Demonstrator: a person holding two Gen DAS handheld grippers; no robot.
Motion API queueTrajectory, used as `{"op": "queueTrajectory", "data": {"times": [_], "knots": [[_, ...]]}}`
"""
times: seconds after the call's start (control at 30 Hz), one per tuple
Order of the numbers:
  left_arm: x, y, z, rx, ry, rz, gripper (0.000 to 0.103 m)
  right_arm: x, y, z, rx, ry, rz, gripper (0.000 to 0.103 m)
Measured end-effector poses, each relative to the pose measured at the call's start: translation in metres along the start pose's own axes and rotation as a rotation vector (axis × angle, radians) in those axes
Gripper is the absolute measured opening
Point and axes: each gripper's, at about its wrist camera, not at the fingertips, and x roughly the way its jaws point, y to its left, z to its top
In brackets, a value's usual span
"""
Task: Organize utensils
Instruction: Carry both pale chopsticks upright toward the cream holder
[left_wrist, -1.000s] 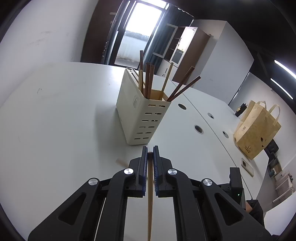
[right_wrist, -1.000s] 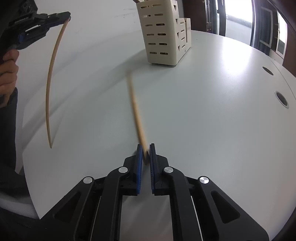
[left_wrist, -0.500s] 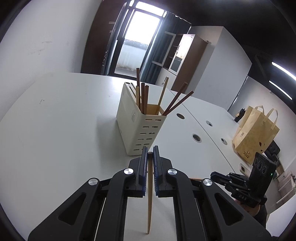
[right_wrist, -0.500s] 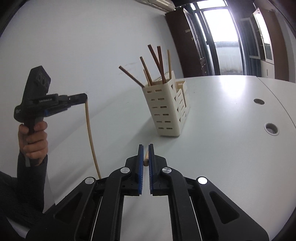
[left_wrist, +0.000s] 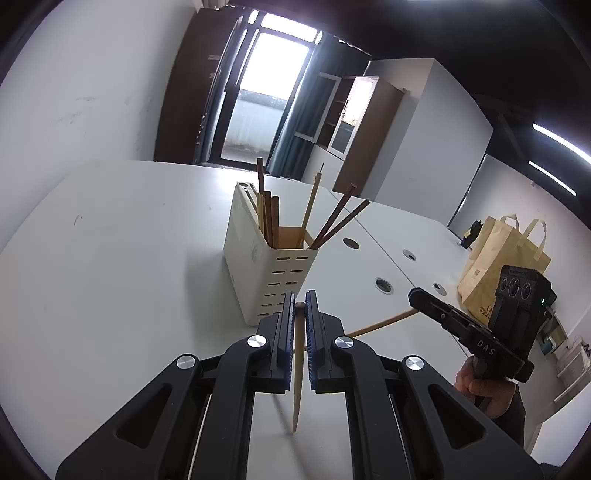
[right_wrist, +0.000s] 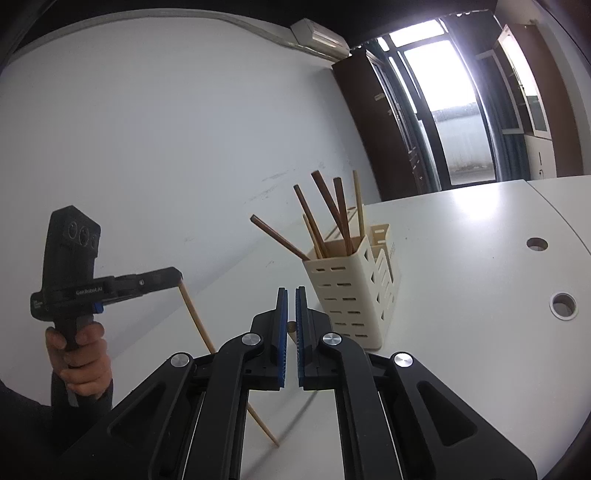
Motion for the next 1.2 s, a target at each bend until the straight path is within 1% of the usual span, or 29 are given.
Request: {"op": "queueTrajectory", "data": {"times": [0.07,0.17,0.2,0.27,0.3,0.33,0.37,0.4,0.43,0.5,0.53,0.57,0.63,0.67,0.7,0.73,0.77,0.8,0.83,0.93,1.0,1.03,1.07,1.17,1.2], "knots": [[0.000,-0.001,0.002,0.000,-0.003,-0.001,0.005,0.002,0.002,0.009,-0.005,-0.014,0.004,0.001],[0.000,-0.002,0.003,0.008,-0.003,-0.004,0.005,0.007,0.004,0.017,-0.028,-0.005,-0.016,0.001],[0.001,-0.002,0.003,0.011,-0.001,-0.004,0.005,0.010,0.002,0.017,-0.024,0.017,-0.012,0.001],[0.002,-0.002,0.002,0.013,0.002,-0.005,0.005,0.013,0.000,0.013,-0.033,0.056,-0.056,0.001],[0.002,-0.001,0.002,0.013,0.004,-0.005,0.005,0.017,0.000,0.007,-0.056,0.104,-0.067,0.001],[0.003,0.000,0.002,0.012,0.005,-0.006,0.005,0.026,-0.001,-0.003,-0.089,0.194,-0.072,0.003],[0.002,0.001,0.002,0.012,0.004,-0.006,0.005,0.032,-0.003,-0.014,-0.117,0.271,-0.093,0.024],[0.002,0.000,0.003,0.013,0.003,-0.006,0.005,0.037,-0.006,-0.028,-0.138,0.328,-0.133,0.061],[0.002,0.001,0.003,0.013,0.002,-0.007,0.006,0.039,-0.009,-0.043,-0.158,0.379,-0.156,0.066],[0.000,0.001,0.004,0.017,0.000,-0.008,0.006,0.039,-0.014,-0.077,-0.190,0.500,-0.163,0.066],[-0.001,0.001,0.004,0.018,-0.003,-0.007,0.005,0.035,-0.013,-0.093,-0.206,0.546,-0.169,0.066],[-0.002,0.001,0.004,0.021,-0.005,-0.007,0.005,0.029,-0.012,-0.107,-0.221,0.576,-0.176,0.066],[-0.003,0.000,0.005,0.023,-0.011,-0.008,0.006,0.018,-0.010,-0.130,-0.232,0.604,-0.189,0.064],[-0.004,0.000,0.005,0.023,-0.014,-0.012,0.006,0.015,-0.009,-0.138,-0.249,0.599,-0.216,0.064],[-0.004,-0.002,0.005,0.024,-0.017,-0.014,0.005,0.013,-0.009,-0.143,-0.266,0.584,-0.241,0.057],[-0.004,-0.002,0.005,0.022,-0.019,-0.017,0.005,0.011,-0.010,-0.145,-0.265,0.569,-0.241,0.051],[-0.004,-0.003,0.005,0.019,-0.020,-0.019,0.005,0.010,-0.012,-0.145,-0.244,0.556,-0.234,0.039],[-0.004,-0.004,0.005,0.017,-0.019,-0.020,0.005,0.011,-0.015,-0.145,-0.218,0.545,-0.226,0.031],[-0.004,-0.005,0.005,0.018,-0.018,-0.019,0.005,0.016,-0.016,-0.144,-0.204,0.546,-0.222,0.029],[-0.008,-0.008,0.004,0.032,-0.018,-0.012,0.005,0.025,-0.018,-0.151,-0.193,0.593,-0.219,0.027],[-0.011,-0.011,0.006,0.043,-0.023,-0.007,0.005,0.027,-0.017,-0.151,-0.192,0.581,-0.211,0.027],[-0.013,-0.012,0.007,0.046,-0.027,-0.004,0.005,0.029,-0.016,-0.151,-0.199,0.584,-0.216,0.024],[-0.014,-0.013,0.008,0.048,-0.031,-0.003,0.005,0.030,-0.016,-0.152,-0.210,0.589,-0.227,0.007],[-0.017,-0.016,0.011,0.056,-0.041,0.000,0.005,0.030,-0.016,-0.152,-0.185,0.586,-0.221,0.006],[-0.018,-0.017,0.012,0.060,-0.044,0.002,0.005,0.027,-0.016,-0.150,-0.172,0.571,-0.204,0.006]]}}
